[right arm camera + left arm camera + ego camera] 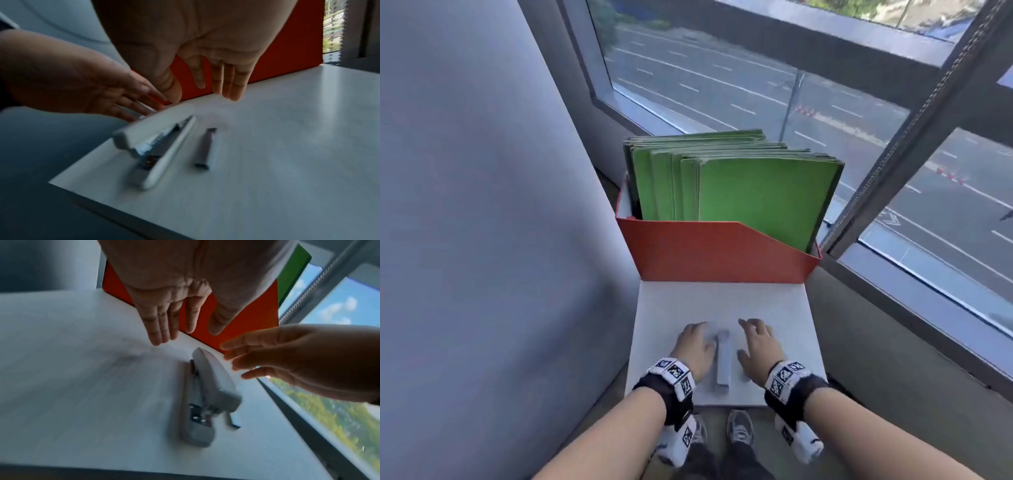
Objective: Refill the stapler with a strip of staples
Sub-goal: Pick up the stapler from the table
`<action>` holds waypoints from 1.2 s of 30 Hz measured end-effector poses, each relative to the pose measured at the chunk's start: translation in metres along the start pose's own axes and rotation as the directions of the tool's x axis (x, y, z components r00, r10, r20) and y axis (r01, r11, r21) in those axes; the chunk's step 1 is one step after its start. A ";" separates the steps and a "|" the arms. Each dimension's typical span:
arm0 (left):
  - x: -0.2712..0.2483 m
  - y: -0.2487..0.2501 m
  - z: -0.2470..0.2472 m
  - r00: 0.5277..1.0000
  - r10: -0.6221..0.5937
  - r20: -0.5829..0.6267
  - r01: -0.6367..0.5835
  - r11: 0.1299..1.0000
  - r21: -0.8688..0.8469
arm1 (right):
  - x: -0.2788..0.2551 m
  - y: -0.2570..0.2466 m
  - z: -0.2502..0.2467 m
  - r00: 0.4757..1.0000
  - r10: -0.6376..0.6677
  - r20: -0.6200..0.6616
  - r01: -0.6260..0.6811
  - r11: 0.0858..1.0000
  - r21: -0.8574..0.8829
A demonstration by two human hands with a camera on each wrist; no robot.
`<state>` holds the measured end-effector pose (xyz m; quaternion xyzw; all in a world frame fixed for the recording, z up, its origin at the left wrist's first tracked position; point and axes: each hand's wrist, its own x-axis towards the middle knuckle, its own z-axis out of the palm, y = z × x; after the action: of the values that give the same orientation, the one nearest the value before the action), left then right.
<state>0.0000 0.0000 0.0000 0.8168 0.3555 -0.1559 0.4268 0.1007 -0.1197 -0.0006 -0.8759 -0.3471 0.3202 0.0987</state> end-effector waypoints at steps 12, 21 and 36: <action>0.003 -0.012 0.033 0.988 -0.144 0.052 0.150 0.836 -0.528 | 0.005 -0.053 0.030 0.971 0.174 0.163 -0.179 0.984 0.021; 0.010 -0.016 0.025 0.977 -0.141 0.161 0.214 0.678 -0.703 | 0.002 -0.059 0.008 0.986 0.041 0.159 -0.055 0.995 0.086; 0.002 -0.005 0.023 0.979 -0.069 0.193 0.204 0.400 -0.894 | -0.027 -0.075 -0.033 0.985 0.064 0.157 -0.078 0.993 0.087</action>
<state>-0.0010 -0.0157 -0.0168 0.4114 0.4213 -0.0233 0.8079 0.0658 -0.0806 0.0676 -0.8548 -0.3071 0.4061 0.1006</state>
